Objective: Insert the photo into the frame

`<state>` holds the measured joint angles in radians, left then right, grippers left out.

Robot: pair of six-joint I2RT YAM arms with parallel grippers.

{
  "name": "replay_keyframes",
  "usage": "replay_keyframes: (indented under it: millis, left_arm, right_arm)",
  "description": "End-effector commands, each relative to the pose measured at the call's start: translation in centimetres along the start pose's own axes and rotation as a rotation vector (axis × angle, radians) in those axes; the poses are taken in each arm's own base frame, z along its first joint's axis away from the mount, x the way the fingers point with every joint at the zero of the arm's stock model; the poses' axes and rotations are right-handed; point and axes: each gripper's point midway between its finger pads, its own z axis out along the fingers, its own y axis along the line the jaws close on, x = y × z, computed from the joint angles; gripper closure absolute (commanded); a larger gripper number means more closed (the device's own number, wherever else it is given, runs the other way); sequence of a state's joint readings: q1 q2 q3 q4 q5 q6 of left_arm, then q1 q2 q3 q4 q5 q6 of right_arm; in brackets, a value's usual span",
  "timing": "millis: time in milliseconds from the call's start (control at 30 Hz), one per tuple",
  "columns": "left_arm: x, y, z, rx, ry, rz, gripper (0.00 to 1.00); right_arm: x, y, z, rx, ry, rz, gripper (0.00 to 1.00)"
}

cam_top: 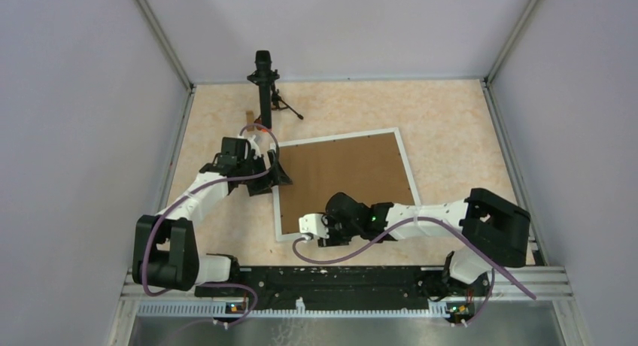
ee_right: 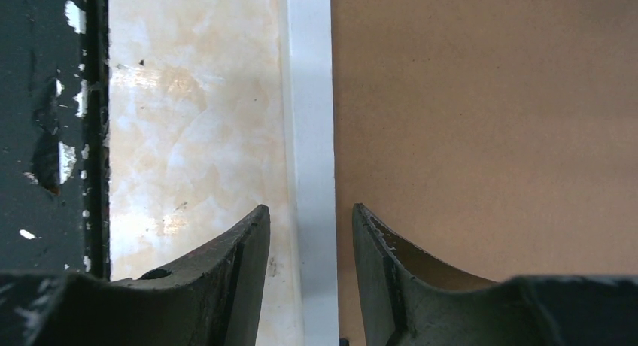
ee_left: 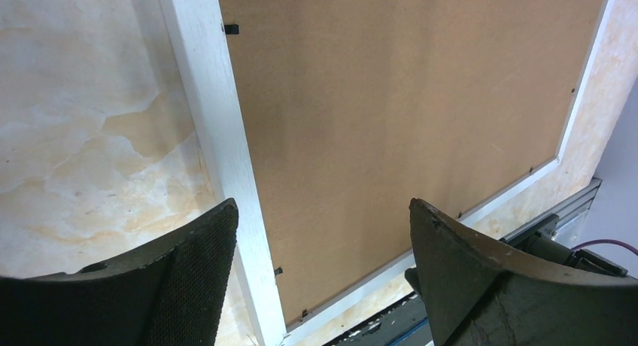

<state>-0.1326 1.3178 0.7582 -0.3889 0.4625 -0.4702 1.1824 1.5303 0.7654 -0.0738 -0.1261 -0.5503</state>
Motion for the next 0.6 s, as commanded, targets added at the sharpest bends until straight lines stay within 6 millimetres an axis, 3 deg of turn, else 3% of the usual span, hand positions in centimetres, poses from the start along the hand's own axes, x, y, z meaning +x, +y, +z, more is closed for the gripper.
replay_keyframes:
  millis: [0,200,367,500,567]
  left_arm:
    - [-0.3,-0.5,0.2,0.041,-0.018,0.012,0.13]
    - [-0.7,-0.2,0.0,0.019,-0.04,0.012,0.14]
    - [-1.3,0.1,-0.2,0.004,-0.06,-0.012,0.15]
    - [-1.6,0.1,-0.4,0.021,-0.07,-0.043,0.14]
    - [-1.7,-0.4,-0.8,0.072,-0.064,-0.066,0.14]
  right_arm:
    - [-0.1,-0.3,0.9,0.035,0.006,-0.037,0.56]
    - [0.6,0.7,1.7,0.033,0.048,-0.073,0.6]
    - [1.0,0.4,1.6,0.097,0.093,-0.093,0.76]
    - [1.0,-0.2,1.0,0.139,0.095,-0.065,0.97]
    - [0.9,-0.6,0.7,0.164,0.099,-0.053,1.0]
